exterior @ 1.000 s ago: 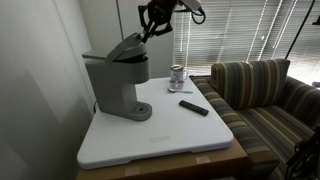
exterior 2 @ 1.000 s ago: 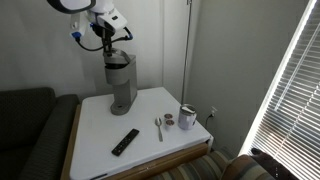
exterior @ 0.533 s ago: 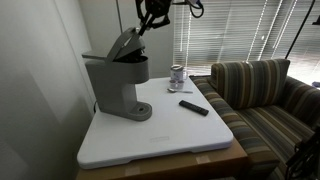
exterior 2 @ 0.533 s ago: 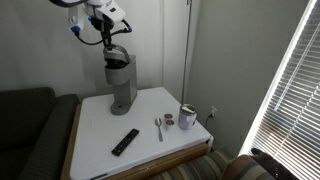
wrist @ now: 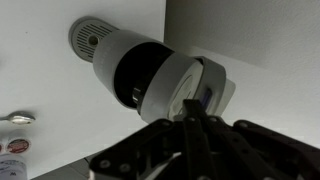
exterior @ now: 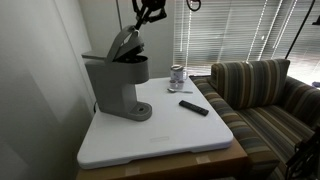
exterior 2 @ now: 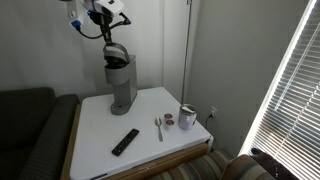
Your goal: Open the top compartment of the coffee machine.
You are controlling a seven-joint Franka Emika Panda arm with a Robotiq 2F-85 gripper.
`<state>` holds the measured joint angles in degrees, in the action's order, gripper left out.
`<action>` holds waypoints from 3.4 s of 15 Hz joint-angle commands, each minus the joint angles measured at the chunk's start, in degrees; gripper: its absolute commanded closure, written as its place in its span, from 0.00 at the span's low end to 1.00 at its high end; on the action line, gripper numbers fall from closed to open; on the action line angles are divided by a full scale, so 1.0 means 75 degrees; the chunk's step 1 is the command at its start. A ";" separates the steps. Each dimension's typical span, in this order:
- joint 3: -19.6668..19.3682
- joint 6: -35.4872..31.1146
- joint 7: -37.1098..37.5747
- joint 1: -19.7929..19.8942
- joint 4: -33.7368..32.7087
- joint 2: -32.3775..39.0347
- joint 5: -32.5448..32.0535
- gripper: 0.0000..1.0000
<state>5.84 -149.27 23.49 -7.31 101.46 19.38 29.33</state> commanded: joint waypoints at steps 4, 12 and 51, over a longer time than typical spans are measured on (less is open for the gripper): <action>0.0059 0.0334 0.0093 0.0045 -0.0804 0.0514 -0.0200 1.00; 0.0003 0.0785 0.0227 -0.0047 -0.1619 0.0887 -0.0560 1.00; 0.0347 -0.0232 -0.0175 -0.0018 0.0825 -0.0281 0.0180 1.00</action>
<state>7.03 -147.52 23.94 -8.34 99.57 21.50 28.01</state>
